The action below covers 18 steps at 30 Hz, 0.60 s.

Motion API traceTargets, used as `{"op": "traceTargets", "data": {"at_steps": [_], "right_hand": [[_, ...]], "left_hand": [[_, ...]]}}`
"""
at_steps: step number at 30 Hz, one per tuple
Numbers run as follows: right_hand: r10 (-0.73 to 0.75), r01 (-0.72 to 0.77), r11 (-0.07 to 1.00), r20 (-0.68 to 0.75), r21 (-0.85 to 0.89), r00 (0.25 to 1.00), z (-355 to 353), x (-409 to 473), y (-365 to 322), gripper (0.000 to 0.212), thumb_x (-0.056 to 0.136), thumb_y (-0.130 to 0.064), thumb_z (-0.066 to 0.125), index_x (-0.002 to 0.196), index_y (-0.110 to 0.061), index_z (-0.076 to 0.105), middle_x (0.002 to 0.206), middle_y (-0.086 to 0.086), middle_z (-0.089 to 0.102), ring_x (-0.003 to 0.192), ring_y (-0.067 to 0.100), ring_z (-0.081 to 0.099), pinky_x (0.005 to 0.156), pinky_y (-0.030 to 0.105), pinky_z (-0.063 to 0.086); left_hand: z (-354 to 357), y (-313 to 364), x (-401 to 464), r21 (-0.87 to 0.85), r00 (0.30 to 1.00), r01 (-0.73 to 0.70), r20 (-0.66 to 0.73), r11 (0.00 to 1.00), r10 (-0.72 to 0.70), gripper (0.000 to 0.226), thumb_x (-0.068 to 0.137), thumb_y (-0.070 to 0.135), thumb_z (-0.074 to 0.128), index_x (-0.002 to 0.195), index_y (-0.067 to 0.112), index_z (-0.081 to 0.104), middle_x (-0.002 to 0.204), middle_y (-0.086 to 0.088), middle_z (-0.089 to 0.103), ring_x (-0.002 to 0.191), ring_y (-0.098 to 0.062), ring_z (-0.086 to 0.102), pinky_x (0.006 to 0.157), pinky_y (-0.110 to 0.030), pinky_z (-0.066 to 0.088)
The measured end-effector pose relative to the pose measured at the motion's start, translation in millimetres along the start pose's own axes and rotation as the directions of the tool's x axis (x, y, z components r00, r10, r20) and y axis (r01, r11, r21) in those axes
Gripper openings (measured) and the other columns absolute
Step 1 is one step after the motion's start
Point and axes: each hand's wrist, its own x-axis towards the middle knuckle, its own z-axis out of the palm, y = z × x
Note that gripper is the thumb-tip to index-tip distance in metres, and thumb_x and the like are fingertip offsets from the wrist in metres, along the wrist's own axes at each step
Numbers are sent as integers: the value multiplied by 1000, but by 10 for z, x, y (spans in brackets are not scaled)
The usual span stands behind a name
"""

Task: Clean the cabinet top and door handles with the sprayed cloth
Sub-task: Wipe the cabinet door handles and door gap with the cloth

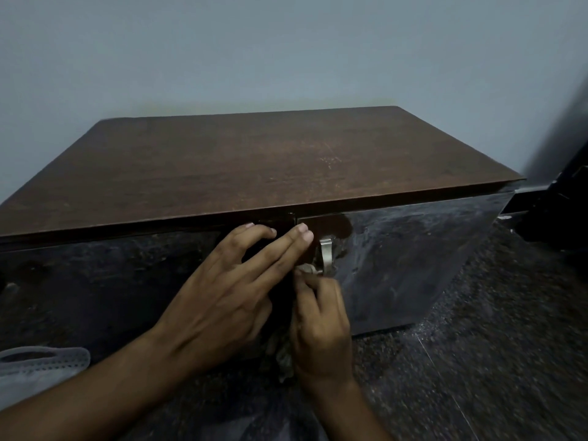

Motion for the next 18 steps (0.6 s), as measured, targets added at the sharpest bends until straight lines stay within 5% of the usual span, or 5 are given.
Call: {"op": "traceTargets", "data": {"at_steps": [3, 12, 18], "right_hand": [[70, -68, 997, 73, -28, 995, 64, -163, 74, 25, 93, 0, 50, 109, 4, 69, 85, 12, 59, 77, 24, 53, 65, 35, 50], [36, -35, 999, -53, 11, 998, -13, 91, -42, 18, 91, 5, 61, 107, 6, 70, 83, 13, 60, 75, 23, 54, 68, 30, 49], [71, -75, 993, -36, -97, 997, 9, 42, -13, 11, 85, 4, 70, 95, 0, 71, 77, 10, 56, 69, 23, 51, 54, 35, 45]], "left_hand": [[-11, -8, 4, 30, 1000, -6, 20, 1000, 6, 89, 76, 12, 55, 158, 12, 20, 165, 2, 23, 138, -26, 39, 122, -42, 22], [-7, -11, 8, 58, 1000, -20, 25, 998, 18, 84, 78, 16, 51, 157, 12, 23, 165, 1, 23, 136, -28, 40, 121, -43, 24], [-22, 4, 6, 25, 998, -5, 56, 1000, 3, 92, 75, 18, 58, 158, 13, 18, 166, 2, 20, 133, -25, 41, 122, -43, 22]]}}
